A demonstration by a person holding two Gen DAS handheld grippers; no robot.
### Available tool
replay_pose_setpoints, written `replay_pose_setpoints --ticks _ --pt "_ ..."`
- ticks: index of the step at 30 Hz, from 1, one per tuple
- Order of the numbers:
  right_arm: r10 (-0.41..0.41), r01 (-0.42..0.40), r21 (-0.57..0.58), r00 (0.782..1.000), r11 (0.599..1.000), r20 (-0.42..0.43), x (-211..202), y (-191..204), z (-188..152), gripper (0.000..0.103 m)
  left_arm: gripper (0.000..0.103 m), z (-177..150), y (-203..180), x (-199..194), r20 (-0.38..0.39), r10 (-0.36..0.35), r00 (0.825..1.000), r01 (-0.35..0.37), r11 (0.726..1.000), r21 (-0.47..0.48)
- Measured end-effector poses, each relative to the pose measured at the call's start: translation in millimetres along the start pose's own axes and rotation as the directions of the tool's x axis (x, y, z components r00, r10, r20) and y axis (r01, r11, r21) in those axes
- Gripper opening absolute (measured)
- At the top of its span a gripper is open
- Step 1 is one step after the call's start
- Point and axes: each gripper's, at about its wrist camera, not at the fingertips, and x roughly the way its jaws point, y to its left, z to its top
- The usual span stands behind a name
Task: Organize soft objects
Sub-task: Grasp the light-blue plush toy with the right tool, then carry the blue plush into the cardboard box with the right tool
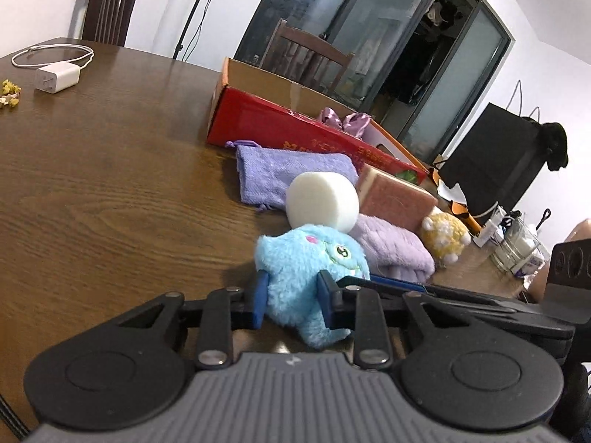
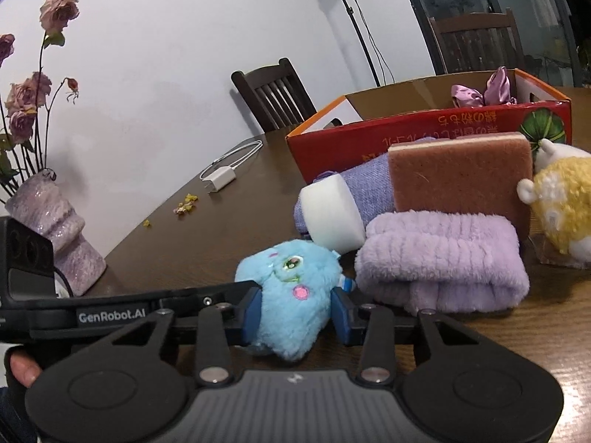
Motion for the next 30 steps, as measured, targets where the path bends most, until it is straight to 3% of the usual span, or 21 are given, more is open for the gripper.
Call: replay_pose_setpoints --ticks 11,20,25,30 --pt "-0.017 0.018 -0.036 0.999 0.999 0.045 -83.2 10.2 -31.5 0.036 0.028 -36.7 -54.2 -43.0 0.004 -0.069 0.998 0.069 0.996 0.064" --pt "-0.037 0.043 -0.046 0.991 0.998 0.13 -122.4 3.9 -28.3 0.036 0.028 -29.6 -83.9 -50.9 0.048 -0.11 0.993 0.104 0.988 0.112" --pt "-0.022 0.031 -0.056 0.988 0.998 0.155 -118.8 -4.0 -3.2 0.036 0.028 0.5 -90.3 -43.0 0.085 -0.118 0.989 0.104 0.983 0.15" --pt "0.002 0.023 -0.13 0.983 0.991 0.186 -97.9 -11.7 59.4 0.036 0.028 56.8 -91.0 -22.8 0.15 -0.11 0.983 0.079 0.978 0.195"
